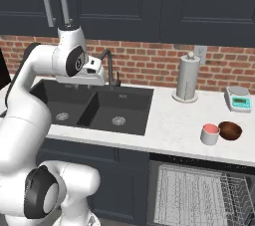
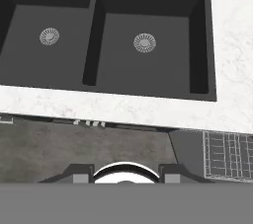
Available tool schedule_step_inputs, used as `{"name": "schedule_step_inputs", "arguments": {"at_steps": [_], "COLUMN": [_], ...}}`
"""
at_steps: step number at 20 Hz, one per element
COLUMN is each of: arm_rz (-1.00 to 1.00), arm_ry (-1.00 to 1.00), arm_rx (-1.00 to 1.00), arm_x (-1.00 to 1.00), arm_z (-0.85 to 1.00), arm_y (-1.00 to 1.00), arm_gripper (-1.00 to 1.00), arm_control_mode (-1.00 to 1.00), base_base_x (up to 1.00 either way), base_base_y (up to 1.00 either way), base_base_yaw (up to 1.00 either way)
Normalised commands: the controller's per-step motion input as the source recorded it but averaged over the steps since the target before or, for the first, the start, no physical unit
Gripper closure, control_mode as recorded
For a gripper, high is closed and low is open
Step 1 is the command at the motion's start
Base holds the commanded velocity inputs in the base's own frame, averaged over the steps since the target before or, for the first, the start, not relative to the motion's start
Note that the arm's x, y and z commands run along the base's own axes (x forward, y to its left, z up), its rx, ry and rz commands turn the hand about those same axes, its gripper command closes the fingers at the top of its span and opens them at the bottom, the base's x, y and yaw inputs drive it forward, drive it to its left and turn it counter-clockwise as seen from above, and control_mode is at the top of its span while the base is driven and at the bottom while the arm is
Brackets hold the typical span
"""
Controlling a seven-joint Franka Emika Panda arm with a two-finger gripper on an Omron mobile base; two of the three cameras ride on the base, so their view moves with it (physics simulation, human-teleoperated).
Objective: Pick up the cup and bowl from the counter, place them in the dishwasher, and close the dishwasher door.
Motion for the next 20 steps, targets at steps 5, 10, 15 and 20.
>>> {"name": "schedule_step_inputs", "arguments": {"at_steps": [5, 10, 15, 20], "arm_rz": [0.00, 0.00, -0.01, -0.02], "arm_ry": [-0.02, -0.03, 0.01, 0.07], "arm_rx": [0.00, 0.00, 0.00, 0.00], "arm_x": [-0.56, -1.00, -0.94, -0.44], "arm_z": [0.00, -0.10, -0.50, -0.43], "arm_y": [-0.07, -0.03, 0.00, 0.00], "arm_gripper": [-1.00, -1.00, -1.00, -1.00], "arm_control_mode": [-1.00, -1.00, -1.00, -1.00], "base_base_x": [0.00, 0.00, 0.00, 0.00], "base_base_y": [0.00, 0.00, 0.00, 0.00], "base_base_yaw": [0.00, 0.00, 0.00, 0.00]}}
